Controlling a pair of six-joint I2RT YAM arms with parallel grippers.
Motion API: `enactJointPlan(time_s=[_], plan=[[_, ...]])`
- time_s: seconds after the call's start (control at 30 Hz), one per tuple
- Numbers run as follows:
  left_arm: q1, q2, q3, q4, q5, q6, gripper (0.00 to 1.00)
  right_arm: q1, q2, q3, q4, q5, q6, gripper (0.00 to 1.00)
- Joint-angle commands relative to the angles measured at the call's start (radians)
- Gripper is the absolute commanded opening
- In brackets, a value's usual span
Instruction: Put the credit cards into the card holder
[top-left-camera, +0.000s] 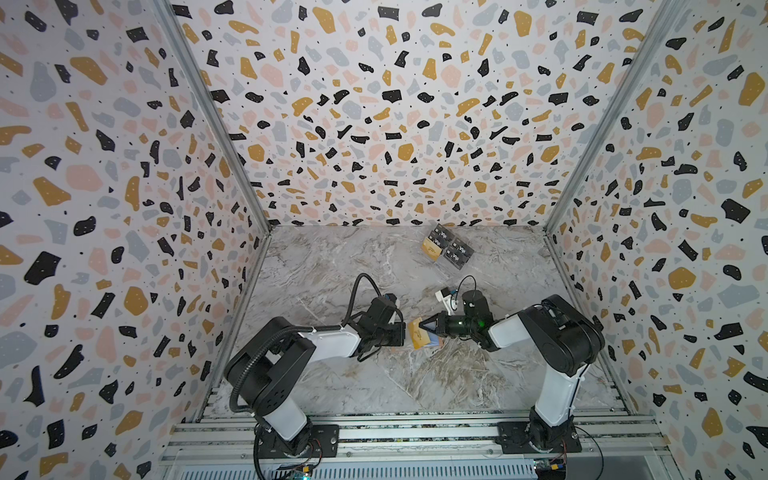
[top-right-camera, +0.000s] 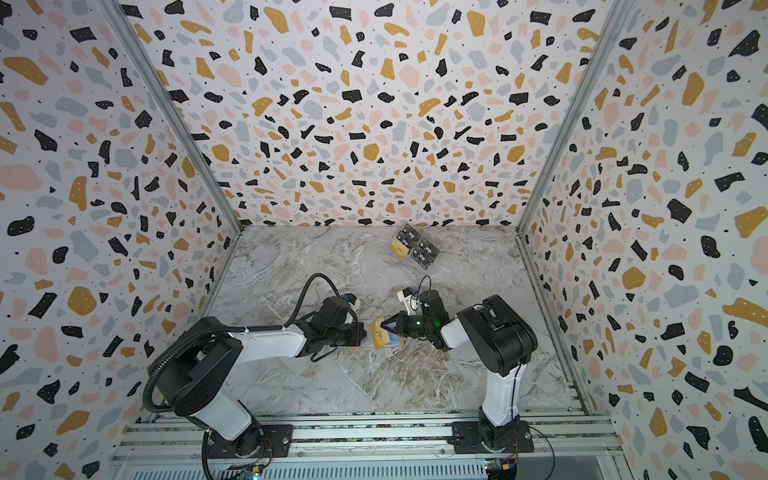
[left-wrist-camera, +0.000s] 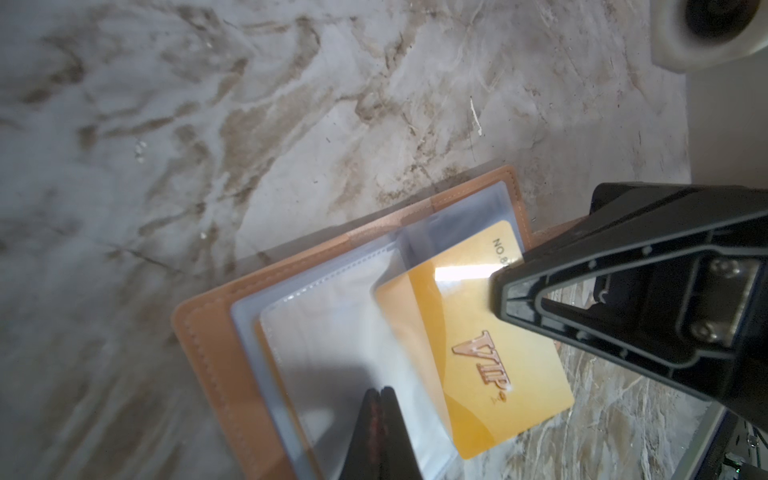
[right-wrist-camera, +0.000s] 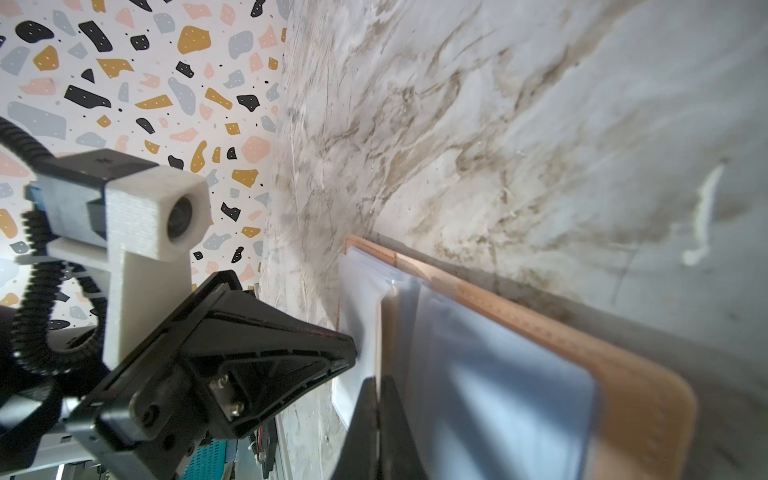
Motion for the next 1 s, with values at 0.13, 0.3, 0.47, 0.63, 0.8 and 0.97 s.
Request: enactJointPlan(time_s=[0.13,0.3,0.47,0.63,0.8,0.97], plan=[[0.002,-0.023,-0.017,-0.02,0.0,0.001,0.0,-0.013,-0.006,0.038,-0.003,-0.025,-0.052,0.0],[0.003,-0.029,-0.019,-0.019,-0.004,-0.001,0.0,-0.013,0.009,0.042,0.012,-0.035,-0.046,0.0],[0.003,-0.03,-0.027,-0.011,0.018,-0.006,0.0,-0.015,0.022,0.058,-0.001,-0.045,-0.07,0.0],[0.009,-0.045,-0.029,-0.021,0.027,-0.01,0.0,-0.014,0.033,0.077,-0.043,-0.051,-0.108,0.0],[0.014,-0.076,-0.013,-0.063,-0.014,-0.019,0.05,-0.017,0.033,0.094,-0.064,-0.07,-0.122,0.0],[0.017,-0.092,0.013,-0.116,-0.073,-0.024,0.14,-0.019,0.042,0.121,-0.09,-0.083,-0.127,0.0]])
